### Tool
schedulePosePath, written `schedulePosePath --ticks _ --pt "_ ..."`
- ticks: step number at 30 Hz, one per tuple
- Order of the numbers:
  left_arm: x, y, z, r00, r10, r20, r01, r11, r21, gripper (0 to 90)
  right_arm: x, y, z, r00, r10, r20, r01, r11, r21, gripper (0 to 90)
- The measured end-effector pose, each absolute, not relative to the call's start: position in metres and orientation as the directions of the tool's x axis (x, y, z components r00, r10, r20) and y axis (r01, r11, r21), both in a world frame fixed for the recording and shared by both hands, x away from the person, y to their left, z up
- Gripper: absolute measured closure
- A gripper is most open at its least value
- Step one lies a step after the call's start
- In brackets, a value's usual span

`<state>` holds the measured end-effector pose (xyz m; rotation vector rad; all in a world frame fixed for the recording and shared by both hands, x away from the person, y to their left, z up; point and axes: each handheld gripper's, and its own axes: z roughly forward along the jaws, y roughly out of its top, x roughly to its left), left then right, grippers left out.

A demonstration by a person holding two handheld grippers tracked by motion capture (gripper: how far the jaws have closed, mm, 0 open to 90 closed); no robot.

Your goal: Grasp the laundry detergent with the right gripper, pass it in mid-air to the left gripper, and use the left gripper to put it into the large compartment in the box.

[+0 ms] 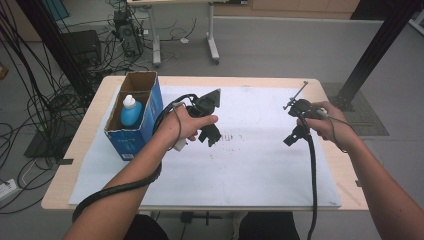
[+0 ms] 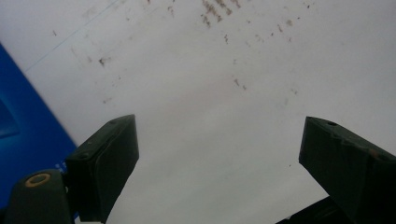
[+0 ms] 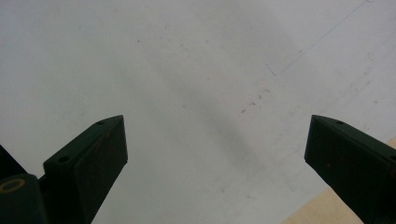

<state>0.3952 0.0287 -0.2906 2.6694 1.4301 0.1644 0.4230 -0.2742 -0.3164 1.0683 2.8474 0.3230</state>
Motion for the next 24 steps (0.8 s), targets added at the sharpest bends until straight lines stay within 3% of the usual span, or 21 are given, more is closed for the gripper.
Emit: schedulePosePath --ticks 24 --pt "0.3946 0.0277 -0.2993 0.565 0.824 0.038 0.812 -0.564 0.151 13.1 0.4242 -0.2721 -0.3182 -0.754 0.657 0.0 0.641 0.735 0.223 5.6"
